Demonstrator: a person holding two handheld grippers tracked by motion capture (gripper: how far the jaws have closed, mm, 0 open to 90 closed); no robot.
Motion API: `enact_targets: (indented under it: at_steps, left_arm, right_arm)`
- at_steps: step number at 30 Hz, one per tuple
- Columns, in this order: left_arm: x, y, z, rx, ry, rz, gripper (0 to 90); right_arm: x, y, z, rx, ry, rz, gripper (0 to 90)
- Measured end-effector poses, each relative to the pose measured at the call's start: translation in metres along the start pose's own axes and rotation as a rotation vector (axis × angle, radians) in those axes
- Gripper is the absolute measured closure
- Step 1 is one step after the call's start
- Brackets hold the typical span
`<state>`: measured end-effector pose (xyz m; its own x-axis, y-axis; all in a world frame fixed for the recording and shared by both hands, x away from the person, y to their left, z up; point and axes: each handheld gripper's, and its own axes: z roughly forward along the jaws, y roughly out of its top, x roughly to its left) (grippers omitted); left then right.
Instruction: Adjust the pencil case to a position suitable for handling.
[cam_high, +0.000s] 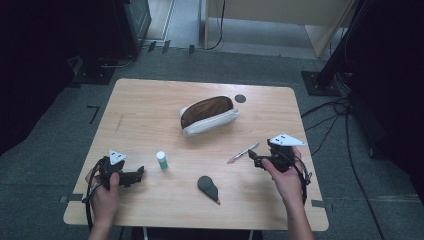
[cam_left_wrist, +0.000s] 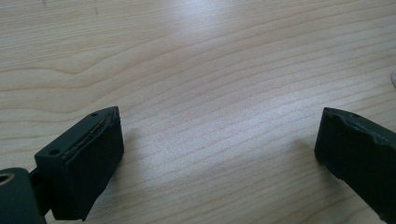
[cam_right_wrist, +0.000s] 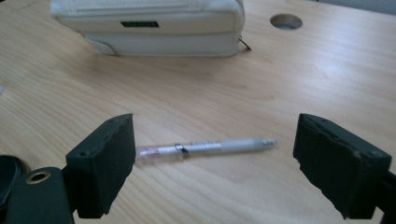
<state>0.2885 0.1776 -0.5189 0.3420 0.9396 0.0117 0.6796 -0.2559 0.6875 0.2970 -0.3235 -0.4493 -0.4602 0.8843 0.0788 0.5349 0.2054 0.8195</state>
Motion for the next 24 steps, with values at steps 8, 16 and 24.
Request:
enact_targets:
  at_steps: [8, 16, 24]
  left_arm:
    - [-0.001, -0.001, -0.001, 0.003, -0.002, 0.004, 1.6]
    - [-0.001, -0.001, -0.001, 0.004, -0.001, 0.003, 1.5]
    - [0.000, -0.001, -0.002, 0.004, -0.002, 0.005, 1.5]
  right_arm:
    - [0.007, 0.019, 0.018, 0.005, 0.019, -0.027, 13.0]
    - [0.008, 0.038, 0.037, 0.007, 0.039, -0.052, 13.7]
    - [0.002, 0.052, 0.053, -0.011, 0.038, -0.059, 15.7]
